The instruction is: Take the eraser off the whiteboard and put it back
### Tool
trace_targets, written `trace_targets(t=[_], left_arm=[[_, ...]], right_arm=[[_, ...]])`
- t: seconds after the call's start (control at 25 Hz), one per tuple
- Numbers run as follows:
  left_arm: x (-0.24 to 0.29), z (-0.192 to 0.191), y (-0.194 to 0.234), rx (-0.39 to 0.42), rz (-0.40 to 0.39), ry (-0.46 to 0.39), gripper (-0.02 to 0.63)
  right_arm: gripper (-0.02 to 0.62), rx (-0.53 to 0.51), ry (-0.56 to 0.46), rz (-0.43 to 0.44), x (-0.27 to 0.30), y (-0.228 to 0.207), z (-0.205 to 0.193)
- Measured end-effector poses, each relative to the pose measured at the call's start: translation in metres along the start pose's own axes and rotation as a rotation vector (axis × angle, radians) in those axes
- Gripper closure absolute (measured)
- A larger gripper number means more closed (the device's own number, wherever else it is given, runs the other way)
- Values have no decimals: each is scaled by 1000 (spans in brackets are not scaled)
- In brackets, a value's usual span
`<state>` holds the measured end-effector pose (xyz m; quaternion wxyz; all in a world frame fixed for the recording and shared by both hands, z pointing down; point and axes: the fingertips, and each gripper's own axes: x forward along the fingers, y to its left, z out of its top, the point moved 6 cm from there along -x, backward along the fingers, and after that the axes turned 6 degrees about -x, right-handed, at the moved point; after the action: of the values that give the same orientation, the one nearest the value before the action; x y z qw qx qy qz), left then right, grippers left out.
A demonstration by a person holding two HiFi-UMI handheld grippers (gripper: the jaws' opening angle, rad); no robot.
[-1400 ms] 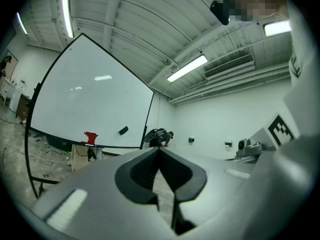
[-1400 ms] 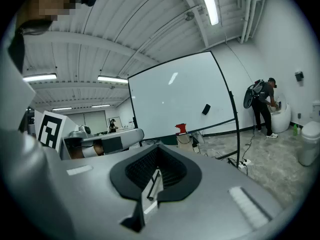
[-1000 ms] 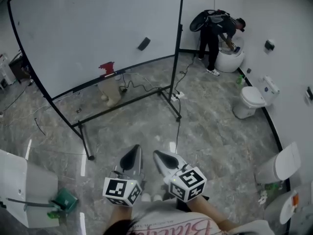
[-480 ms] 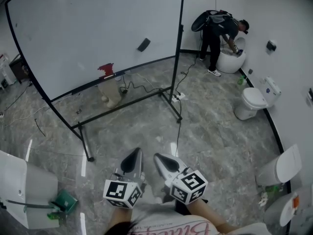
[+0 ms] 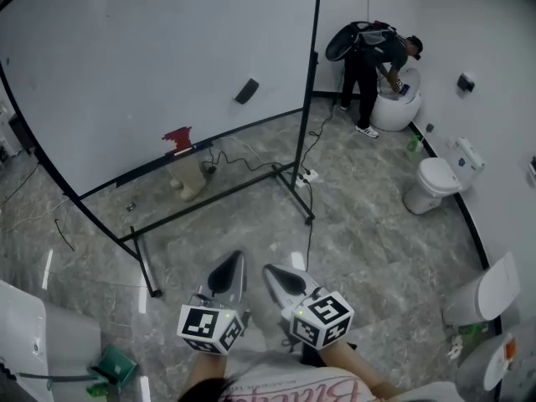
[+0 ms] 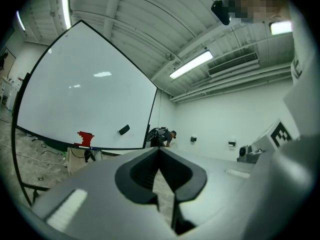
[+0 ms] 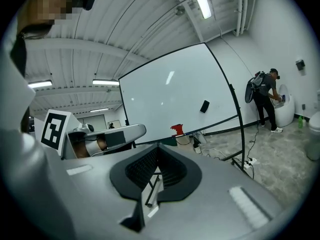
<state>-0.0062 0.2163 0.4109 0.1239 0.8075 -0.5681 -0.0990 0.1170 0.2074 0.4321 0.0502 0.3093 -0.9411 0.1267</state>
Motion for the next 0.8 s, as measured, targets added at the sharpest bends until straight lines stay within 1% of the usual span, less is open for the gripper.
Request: trace_targets(t=[0.32, 0.52, 0.8], left_arm=[[68, 28, 52, 9, -54, 8, 607], [102, 42, 82, 8, -89, 17, 607], [131, 42, 117, -8, -87, 34, 606]], right_arm=[[594, -2, -18, -43, 70, -40, 35], [594, 1, -27, -53, 113, -55, 51], [594, 7, -29, -67, 156, -80, 60]])
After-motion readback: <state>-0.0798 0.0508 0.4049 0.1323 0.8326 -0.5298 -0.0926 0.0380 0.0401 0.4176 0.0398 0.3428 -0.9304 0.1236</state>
